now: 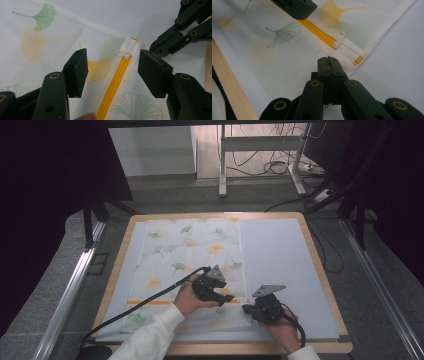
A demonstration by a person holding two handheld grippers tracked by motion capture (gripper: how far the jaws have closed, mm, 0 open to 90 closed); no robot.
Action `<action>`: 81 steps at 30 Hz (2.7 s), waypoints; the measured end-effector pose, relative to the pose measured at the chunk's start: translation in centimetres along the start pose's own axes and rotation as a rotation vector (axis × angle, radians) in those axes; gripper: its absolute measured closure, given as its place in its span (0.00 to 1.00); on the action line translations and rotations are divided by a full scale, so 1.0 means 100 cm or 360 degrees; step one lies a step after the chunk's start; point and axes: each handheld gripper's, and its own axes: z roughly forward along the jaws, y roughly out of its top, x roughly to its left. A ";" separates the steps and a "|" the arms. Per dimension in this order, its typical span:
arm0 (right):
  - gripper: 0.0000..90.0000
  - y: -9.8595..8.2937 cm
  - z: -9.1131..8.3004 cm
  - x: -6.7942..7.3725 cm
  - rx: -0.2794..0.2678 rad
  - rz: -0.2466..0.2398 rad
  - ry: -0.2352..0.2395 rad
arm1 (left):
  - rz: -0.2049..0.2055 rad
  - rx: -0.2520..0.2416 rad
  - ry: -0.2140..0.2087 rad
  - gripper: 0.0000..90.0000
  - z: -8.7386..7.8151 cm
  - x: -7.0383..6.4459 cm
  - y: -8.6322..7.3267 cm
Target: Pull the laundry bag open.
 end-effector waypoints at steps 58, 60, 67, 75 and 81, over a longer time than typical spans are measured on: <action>0.98 0.000 0.005 -0.013 0.0018 0.0049 -0.0038 | 0.0139 0.0120 -0.0207 0.97 0.039 -0.008 0.009; 0.98 0.000 0.005 -0.013 0.0019 0.0049 -0.0038 | 0.0121 0.0116 -0.0202 0.97 0.039 -0.009 0.009; 0.98 0.001 0.005 -0.013 0.0016 0.0051 -0.0043 | 0.0096 0.0103 -0.0183 0.99 0.039 -0.010 0.009; 0.99 0.010 0.013 -0.012 0.0013 0.0072 -0.0059 | 0.0077 0.0093 -0.0146 1.00 0.038 -0.012 0.008; 0.99 0.011 0.015 -0.015 0.0040 0.0153 -0.0040 | 0.0080 0.0125 -0.0130 1.00 0.037 -0.011 0.006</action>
